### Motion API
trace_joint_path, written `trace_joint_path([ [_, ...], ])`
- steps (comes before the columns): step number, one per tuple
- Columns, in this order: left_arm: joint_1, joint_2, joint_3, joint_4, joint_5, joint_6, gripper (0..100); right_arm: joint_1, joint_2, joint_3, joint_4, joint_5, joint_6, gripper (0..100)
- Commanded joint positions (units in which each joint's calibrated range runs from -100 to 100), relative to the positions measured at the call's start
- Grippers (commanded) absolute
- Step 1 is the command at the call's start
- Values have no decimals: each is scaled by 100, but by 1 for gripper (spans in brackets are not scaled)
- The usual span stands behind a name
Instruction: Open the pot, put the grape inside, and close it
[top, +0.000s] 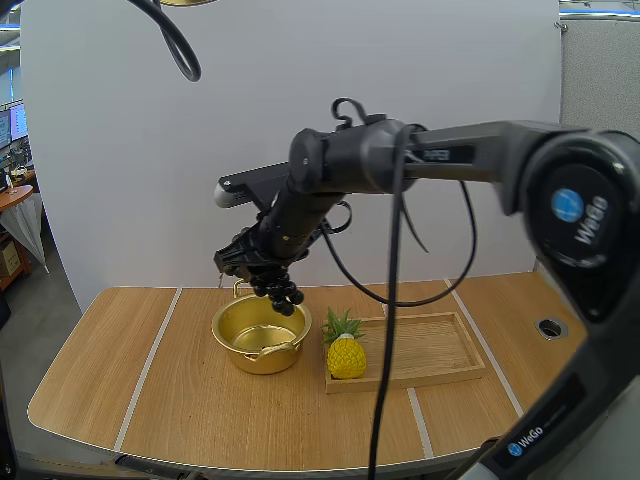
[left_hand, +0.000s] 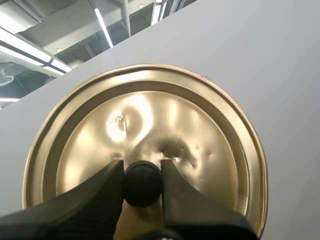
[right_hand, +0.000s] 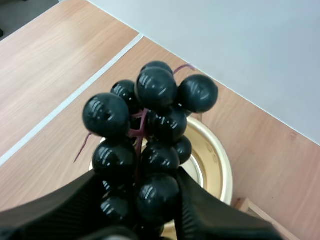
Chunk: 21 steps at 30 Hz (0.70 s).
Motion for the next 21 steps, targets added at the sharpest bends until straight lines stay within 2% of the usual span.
trace_joint_path([
  [1,-10,-7,-54,4,-138,-50,0,19,323,-218,12,-174,-7,0],
  [11,-10,-7,-54,4,-138,-50,0,19,1277,-404,-318,-414,-7,0],
  [21,-10,-7,-54,4,-138,-50,0,-7,1862,-404,-384,-503,94,0],
])
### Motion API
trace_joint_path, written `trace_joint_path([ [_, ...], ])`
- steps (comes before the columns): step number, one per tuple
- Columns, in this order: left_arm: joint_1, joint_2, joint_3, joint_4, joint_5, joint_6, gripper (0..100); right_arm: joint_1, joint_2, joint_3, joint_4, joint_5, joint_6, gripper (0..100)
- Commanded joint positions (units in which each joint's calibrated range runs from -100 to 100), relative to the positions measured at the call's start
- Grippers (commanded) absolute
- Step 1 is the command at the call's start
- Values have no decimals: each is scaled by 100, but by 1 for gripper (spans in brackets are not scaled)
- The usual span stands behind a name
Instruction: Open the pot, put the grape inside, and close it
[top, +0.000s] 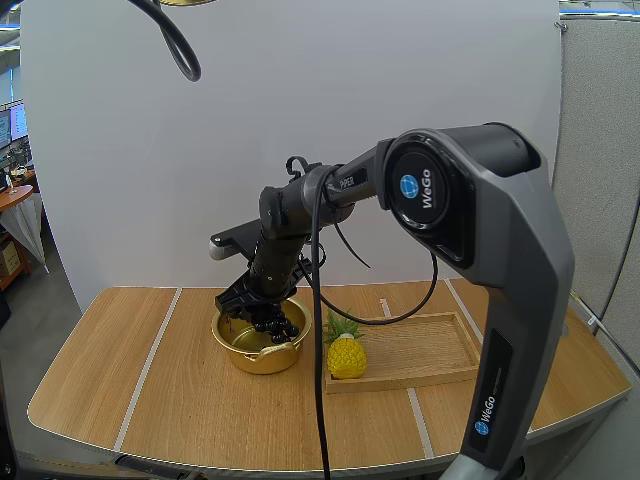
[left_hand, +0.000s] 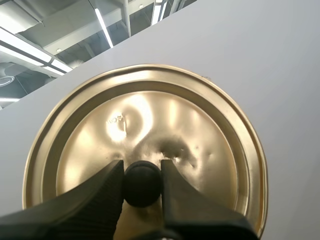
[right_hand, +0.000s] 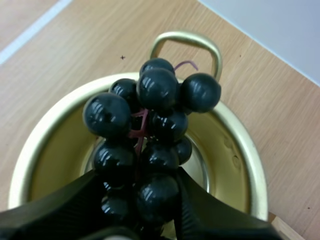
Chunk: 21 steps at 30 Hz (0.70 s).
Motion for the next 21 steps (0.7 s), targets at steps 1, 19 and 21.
trace_joint_path([
  [1,-10,-7,-54,4,-138,-50,0,-13,101,-47,-48,-182,29,0],
  [19,-10,-7,-54,4,-138,-50,0,-28,585,-47,118,-319,-9,16],
  [21,-10,-7,-54,4,-138,-50,0,-28,538,-47,130,-319,-9,59],
])
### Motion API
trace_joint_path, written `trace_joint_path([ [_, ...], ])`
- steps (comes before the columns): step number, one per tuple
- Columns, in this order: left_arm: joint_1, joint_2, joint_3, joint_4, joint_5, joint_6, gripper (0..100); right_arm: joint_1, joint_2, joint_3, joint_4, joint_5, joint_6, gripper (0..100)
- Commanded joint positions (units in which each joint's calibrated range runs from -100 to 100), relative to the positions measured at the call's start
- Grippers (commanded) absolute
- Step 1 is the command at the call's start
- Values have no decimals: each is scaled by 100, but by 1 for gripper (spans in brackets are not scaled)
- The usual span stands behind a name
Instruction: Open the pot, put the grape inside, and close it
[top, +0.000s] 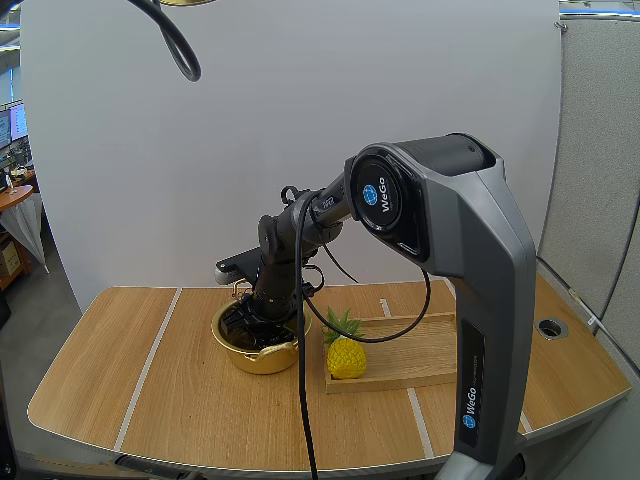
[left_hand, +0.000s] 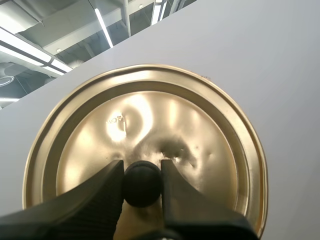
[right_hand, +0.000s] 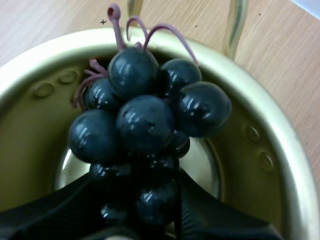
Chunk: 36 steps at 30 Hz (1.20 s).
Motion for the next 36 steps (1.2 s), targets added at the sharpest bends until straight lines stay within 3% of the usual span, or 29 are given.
trace_joint_path([
  [1,-10,-7,-54,4,-138,-50,0,-21,-164,-47,54,31,-59,82],
  [2,-10,-7,-54,4,-138,-50,0,-21,-207,-47,54,58,-59,100],
  [8,-10,-7,-54,4,-138,-50,0,-21,-648,-47,54,315,-51,100],
  [21,-10,-7,-54,4,-138,-50,0,-21,-2728,29,65,1372,68,100],
  [36,-10,-7,-54,4,-138,-50,0,-21,-5804,1352,-88,2455,289,100],
])
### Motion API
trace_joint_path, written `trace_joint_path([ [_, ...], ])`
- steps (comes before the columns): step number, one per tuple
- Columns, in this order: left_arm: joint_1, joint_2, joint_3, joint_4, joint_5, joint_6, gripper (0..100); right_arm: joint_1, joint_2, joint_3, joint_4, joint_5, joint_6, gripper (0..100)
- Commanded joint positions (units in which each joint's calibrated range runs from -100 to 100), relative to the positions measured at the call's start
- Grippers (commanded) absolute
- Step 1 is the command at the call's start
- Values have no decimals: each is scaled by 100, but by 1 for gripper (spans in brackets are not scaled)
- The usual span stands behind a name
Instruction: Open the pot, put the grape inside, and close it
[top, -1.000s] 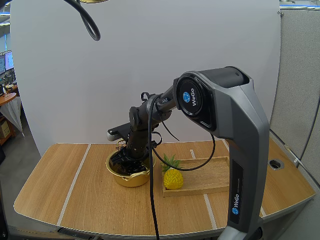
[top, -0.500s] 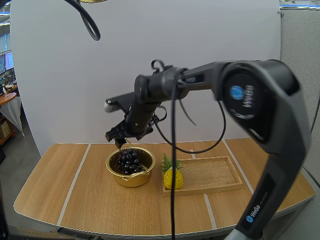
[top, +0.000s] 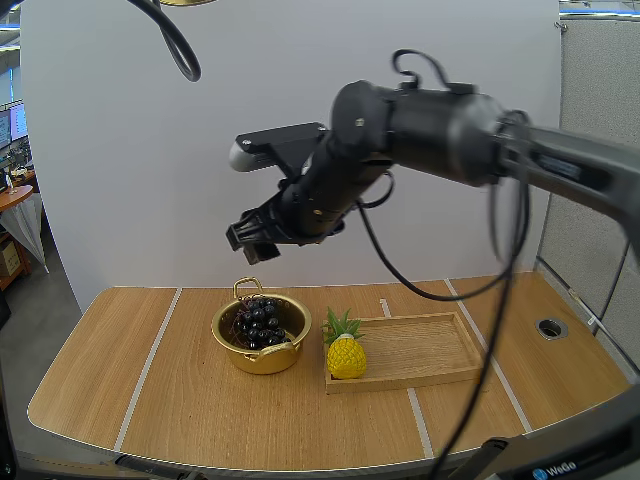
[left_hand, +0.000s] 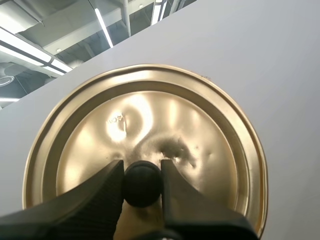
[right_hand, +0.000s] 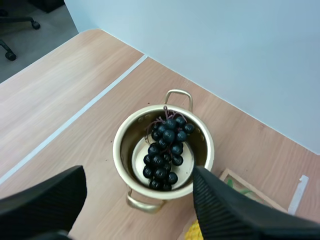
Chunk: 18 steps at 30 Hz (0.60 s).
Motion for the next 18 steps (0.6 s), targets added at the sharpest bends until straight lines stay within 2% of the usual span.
trace_joint_path([
  [1,-10,-7,-54,4,-138,-50,0,-21,-761,271,-99,361,94,100],
  [9,-10,-7,-54,4,-138,-50,0,-21,-2253,943,-455,886,303,100],
  [18,-10,-7,-54,4,-138,-50,0,-148,-3130,1830,-696,1243,420,100],
])
